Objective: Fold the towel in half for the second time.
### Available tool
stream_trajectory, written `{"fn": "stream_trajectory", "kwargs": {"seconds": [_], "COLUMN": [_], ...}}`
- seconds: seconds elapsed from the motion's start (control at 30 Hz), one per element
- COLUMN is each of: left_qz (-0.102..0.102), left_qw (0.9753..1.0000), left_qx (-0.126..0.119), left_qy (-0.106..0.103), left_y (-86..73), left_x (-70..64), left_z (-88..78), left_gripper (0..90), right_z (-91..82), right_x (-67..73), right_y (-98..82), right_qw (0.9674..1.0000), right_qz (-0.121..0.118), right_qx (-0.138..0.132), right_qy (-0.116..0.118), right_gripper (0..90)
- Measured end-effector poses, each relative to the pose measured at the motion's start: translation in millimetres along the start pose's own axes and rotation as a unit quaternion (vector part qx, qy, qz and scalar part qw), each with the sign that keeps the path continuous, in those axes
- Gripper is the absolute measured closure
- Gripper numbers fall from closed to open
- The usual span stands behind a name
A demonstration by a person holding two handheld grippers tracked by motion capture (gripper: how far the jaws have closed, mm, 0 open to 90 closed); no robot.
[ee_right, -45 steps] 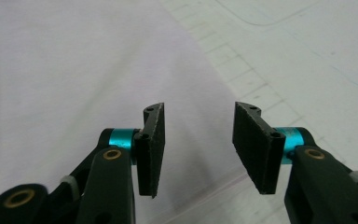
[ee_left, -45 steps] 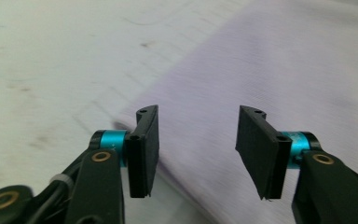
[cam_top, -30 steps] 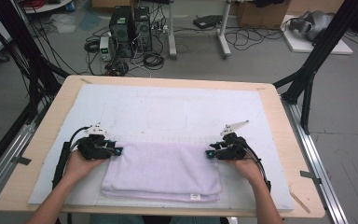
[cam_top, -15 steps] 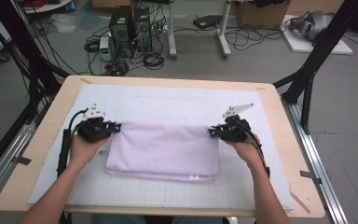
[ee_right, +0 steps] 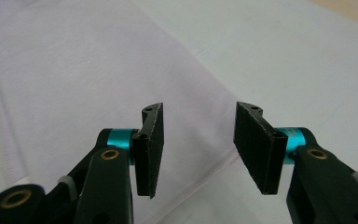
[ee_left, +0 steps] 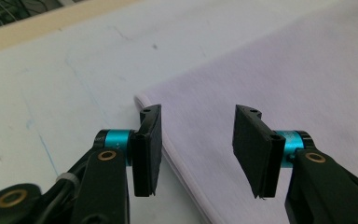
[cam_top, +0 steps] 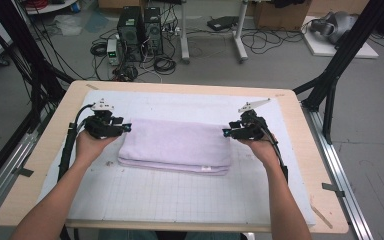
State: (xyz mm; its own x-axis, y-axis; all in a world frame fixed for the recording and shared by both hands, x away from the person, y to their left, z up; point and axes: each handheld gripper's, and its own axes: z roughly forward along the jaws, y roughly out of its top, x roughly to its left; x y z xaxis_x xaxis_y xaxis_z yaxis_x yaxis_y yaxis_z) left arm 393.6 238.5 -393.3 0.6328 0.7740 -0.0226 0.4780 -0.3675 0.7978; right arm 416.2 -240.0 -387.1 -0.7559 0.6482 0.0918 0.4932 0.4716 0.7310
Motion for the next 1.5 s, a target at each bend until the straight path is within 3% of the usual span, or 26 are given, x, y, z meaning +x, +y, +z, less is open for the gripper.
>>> {"fn": "stream_trajectory", "kwargs": {"seconds": [0.23, 0.37, 0.43, 0.53, 0.67, 0.77, 0.83, 0.9, 0.97, 1.17, 1.3, 1.33, 1.37, 1.4, 1.43, 1.5], "left_qz": [0.029, 0.037, 0.040, 0.040, 0.037, 0.037, 0.035, 0.034, 0.028, 0.033, 0.044, 0.052, 0.051, 0.045, 0.040, 0.035], "left_qw": [0.9983, 0.9969, 0.9962, 0.9962, 0.9965, 0.9970, 0.9972, 0.9976, 0.9982, 0.9984, 0.9976, 0.9972, 0.9974, 0.9979, 0.9982, 0.9985], "left_qx": [0.020, 0.021, 0.025, 0.033, 0.034, 0.033, 0.031, 0.027, 0.016, 0.002, 0.007, 0.014, 0.020, 0.021, 0.015, 0.008], "left_qy": [-0.046, -0.066, -0.073, -0.071, -0.067, -0.059, -0.058, -0.053, -0.051, -0.047, -0.054, -0.053, -0.046, -0.042, -0.041, -0.042], "left_y": [-32.8, -46.4, -52.3, -59.3, -66.6, -67.1, -66.7, -65.3, -63.5, -58.3, -62.2, -63.6, -64.2, -64.2, -63.8, -60.8], "left_x": [-24.1, -32.1, -33.3, -32.7, -31.8, -31.0, -30.2, -29.2, -27.9, -27.8, -31.5, -32.8, -33.7, -33.6, -32.9, -32.0], "left_z": [-14.1, -18.3, -18.8, -17.7, -14.7, -15.0, -16.5, -19.0, -23.6, -34.7, -40.8, -41.8, -42.0, -42.5, -43.5, -44.6], "left_gripper": [58.9, 61.1, 60.1, 60.2, 66.8, 77.5, 84.5, 86.0, 86.6, 86.5, 85.8, 83.2, 74.3, 62.4, 56.3, 54.3], "right_z": [-2.4, -3.3, -2.0, -3.1, -0.5, 3.8, 7.0, 6.5, 5.2, -15.1, -24.6, -23.8, -21.6, -19.7, -19.0, -17.4], "right_x": [39.0, 53.0, 56.7, 65.2, 67.3, 66.5, 66.9, 67.0, 67.7, 66.1, 72.3, 72.7, 72.6, 72.4, 71.8, 73.5], "right_y": [-18.7, -31.3, -35.7, -43.4, -55.6, -64.3, -65.3, -63.3, -61.2, -55.8, -54.3, -56.4, -58.8, -60.5, -61.4, -60.0], "right_qw": [0.9993, 0.9986, 0.9982, 0.9978, 0.9979, 0.9978, 0.9972, 0.9969, 0.9964, 0.9969, 0.9956, 0.9952, 0.9949, 0.9958, 0.9959, 0.9963], "right_qz": [-0.023, -0.028, -0.021, -0.039, -0.038, -0.041, -0.050, -0.056, -0.066, -0.060, -0.071, -0.071, -0.064, -0.056, -0.051, -0.042], "right_qx": [0.000, -0.004, 0.017, 0.013, 0.022, 0.030, 0.040, 0.036, 0.034, -0.003, -0.002, 0.005, 0.014, 0.020, 0.020, 0.002], "right_qy": [0.031, 0.045, 0.054, 0.053, 0.048, 0.042, 0.039, 0.043, 0.043, 0.052, 0.060, 0.068, 0.076, 0.070, 0.073, 0.075], "right_gripper": [53.7, 54.1, 52.9, 54.6, 57.9, 65.3, 76.3, 84.9, 86.4, 86.9, 86.7, 85.1, 76.6, 70.5, 69.6, 66.7]}}
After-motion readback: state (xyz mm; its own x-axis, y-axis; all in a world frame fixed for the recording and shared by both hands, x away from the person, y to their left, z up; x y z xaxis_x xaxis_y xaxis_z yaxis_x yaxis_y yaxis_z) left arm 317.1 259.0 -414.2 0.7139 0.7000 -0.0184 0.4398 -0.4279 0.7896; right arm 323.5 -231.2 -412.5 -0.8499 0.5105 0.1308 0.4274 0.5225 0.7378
